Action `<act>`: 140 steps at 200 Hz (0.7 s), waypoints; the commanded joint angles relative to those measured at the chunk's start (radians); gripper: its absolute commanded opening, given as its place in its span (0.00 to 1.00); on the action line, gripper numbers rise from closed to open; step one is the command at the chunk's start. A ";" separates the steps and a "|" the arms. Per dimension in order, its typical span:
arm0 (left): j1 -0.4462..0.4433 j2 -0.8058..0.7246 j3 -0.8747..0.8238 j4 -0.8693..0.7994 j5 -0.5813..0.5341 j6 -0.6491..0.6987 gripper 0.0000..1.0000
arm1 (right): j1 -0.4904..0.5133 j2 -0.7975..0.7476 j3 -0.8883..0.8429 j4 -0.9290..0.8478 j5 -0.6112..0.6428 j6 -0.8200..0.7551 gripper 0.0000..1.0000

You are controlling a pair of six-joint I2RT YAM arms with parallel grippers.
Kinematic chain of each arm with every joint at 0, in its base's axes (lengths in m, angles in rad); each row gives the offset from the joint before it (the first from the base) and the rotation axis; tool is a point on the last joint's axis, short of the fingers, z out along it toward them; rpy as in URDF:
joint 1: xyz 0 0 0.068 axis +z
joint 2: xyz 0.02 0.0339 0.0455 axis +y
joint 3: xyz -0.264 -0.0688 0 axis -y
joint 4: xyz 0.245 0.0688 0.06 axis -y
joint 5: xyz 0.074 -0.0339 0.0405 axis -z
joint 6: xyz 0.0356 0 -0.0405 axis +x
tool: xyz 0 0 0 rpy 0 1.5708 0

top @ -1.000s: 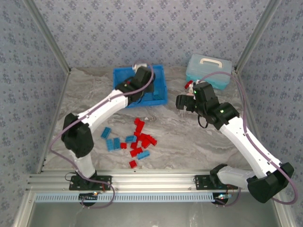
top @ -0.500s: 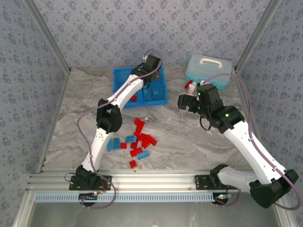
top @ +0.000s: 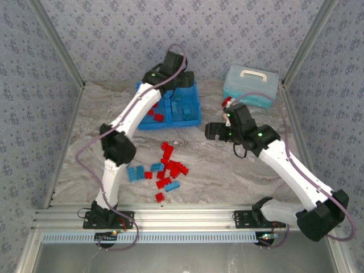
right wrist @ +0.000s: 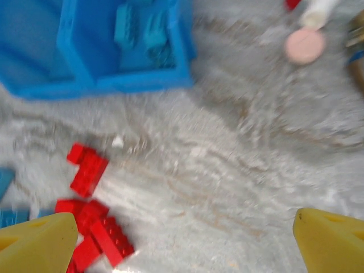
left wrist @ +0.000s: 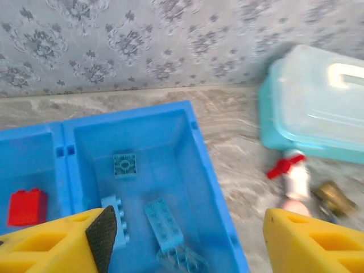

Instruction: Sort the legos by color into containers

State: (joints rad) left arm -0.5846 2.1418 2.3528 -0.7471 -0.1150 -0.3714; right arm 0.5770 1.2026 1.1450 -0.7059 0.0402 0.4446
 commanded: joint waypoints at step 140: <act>0.008 -1.267 -1.403 0.166 -0.025 0.462 0.99 | 0.398 0.499 -0.092 0.222 -0.048 -0.316 0.65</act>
State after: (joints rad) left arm -0.5842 0.9260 0.9779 -0.6346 -0.0814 0.0231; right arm 0.9707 1.6520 1.0428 -0.5343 -0.0154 0.1532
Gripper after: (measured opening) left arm 0.991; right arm 0.668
